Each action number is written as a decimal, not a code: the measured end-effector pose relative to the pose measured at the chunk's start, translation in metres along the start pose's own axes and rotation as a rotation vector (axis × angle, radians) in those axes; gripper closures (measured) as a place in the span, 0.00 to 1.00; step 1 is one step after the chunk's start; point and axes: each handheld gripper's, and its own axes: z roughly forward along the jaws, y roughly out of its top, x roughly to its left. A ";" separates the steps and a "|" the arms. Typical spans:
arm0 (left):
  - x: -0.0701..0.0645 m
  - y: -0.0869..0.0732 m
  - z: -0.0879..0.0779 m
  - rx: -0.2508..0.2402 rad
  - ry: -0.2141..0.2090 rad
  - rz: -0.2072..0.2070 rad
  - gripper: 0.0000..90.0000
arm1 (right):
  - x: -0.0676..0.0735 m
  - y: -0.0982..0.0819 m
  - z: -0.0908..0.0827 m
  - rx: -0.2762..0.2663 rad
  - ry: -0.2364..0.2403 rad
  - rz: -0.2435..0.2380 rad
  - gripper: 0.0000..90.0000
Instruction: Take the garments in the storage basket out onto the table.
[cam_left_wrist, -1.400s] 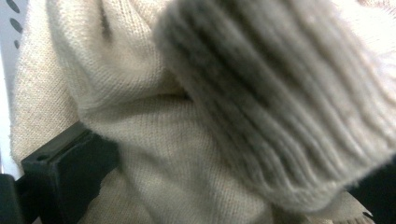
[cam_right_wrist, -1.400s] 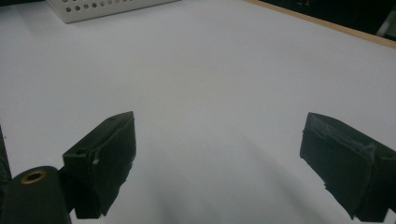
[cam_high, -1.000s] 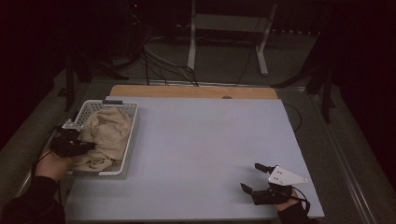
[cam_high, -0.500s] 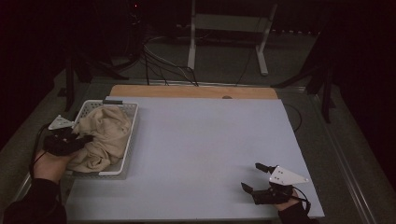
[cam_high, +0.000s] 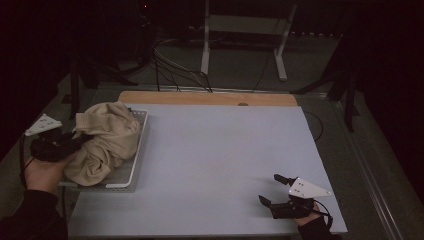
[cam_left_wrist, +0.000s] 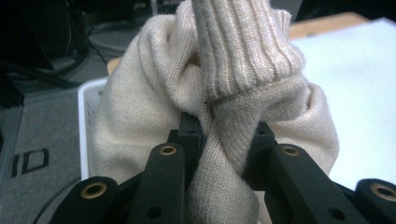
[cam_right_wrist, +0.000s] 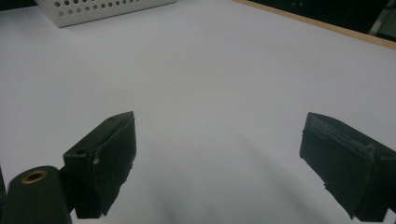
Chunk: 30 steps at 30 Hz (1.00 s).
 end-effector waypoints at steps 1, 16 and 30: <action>0.000 0.002 -0.002 -0.012 -0.003 -0.003 0.84 | 0.000 0.000 0.000 0.000 -0.001 -0.001 0.12; -0.016 0.041 -0.037 -0.169 -0.068 0.017 0.84 | 0.000 0.001 -0.001 -0.013 -0.001 0.004 0.12; -0.038 0.060 -0.024 -0.240 -0.244 -0.009 0.84 | 0.000 0.001 -0.001 -0.019 0.001 0.002 0.12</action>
